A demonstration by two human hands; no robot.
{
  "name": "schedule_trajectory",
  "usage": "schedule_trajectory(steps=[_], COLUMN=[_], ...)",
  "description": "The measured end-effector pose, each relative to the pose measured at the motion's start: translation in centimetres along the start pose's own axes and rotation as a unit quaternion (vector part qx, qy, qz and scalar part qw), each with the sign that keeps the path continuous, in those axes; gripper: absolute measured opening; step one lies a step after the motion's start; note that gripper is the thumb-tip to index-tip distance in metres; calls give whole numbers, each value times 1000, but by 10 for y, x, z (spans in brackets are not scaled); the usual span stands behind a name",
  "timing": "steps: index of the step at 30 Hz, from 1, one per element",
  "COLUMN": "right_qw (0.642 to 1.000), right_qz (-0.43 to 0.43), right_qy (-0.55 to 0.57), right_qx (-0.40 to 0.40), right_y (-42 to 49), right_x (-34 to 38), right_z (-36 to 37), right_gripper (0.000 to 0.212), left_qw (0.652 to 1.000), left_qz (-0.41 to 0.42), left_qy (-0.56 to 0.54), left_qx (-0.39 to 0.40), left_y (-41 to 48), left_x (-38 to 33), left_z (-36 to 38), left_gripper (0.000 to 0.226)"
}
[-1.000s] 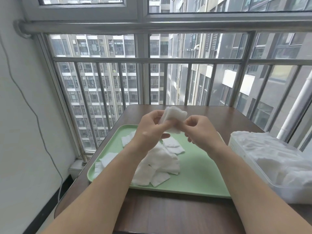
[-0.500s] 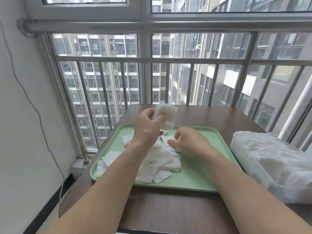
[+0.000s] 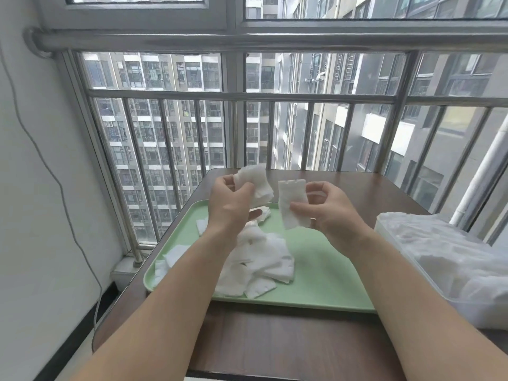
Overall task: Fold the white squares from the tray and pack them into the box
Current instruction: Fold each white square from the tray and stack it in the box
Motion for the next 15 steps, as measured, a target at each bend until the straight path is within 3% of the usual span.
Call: schedule_trajectory(steps=[3, 6, 9, 15], right_qw=[994, 987, 991, 997], right_qz=[-7, -9, 0, 6], right_qy=[102, 147, 122, 77], right_qx=[37, 66, 59, 29], right_y=[-3, -4, -4, -6], right_x=[8, 11, 9, 9], right_z=[4, 9, 10, 11], right_gripper=[58, 63, 67, 58], left_qw=[999, 994, 984, 980], left_qz=[-20, -41, -38, -68], left_qy=[7, 7, 2, -11], left_qx=[25, 102, 173, 185], left_y=[0, -3, -9, -9], left_x=[4, 7, 8, 7], left_z=[1, 5, 12, 15], left_gripper=[29, 31, 23, 22])
Point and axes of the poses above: each hand's wrist, its own y-axis towards the middle knuckle, its own z-axis out of the palm, x = y × z, the point moved 2 cm from there along y, towards the middle knuckle, and after that the axes turned 8 degrees about -z, right-handed, at the moved point
